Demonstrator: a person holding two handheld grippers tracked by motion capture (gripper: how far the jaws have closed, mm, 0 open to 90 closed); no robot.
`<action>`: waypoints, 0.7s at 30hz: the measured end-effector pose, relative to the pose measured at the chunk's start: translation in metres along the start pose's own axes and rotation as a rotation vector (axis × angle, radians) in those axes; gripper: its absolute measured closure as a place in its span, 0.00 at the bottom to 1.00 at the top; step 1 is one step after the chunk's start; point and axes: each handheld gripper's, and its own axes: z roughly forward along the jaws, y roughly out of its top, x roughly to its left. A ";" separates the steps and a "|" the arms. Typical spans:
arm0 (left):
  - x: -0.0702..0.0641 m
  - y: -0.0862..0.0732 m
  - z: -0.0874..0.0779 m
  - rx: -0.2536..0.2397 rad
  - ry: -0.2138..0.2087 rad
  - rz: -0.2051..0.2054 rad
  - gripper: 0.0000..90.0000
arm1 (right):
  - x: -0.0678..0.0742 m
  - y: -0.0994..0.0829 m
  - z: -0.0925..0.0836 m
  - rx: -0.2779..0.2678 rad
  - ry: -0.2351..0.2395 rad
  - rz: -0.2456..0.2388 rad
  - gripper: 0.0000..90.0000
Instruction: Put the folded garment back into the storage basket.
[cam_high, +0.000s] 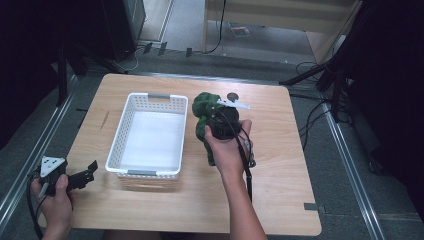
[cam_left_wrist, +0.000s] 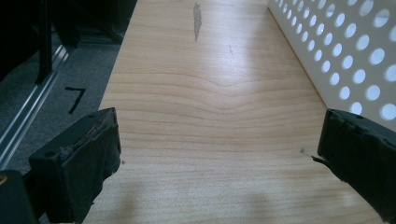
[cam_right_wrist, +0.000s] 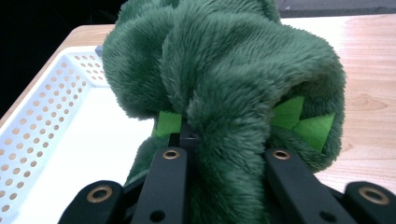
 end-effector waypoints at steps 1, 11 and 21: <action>0.000 0.000 0.000 0.000 0.000 0.000 0.00 | 0.001 0.001 0.000 -0.002 0.003 -0.001 0.87; 0.000 0.000 0.000 0.001 -0.001 0.001 0.00 | 0.012 0.007 0.001 -0.006 0.014 -0.005 0.87; 0.001 0.000 0.000 0.001 -0.008 -0.005 0.00 | 0.032 0.015 0.005 0.001 0.044 -0.017 0.87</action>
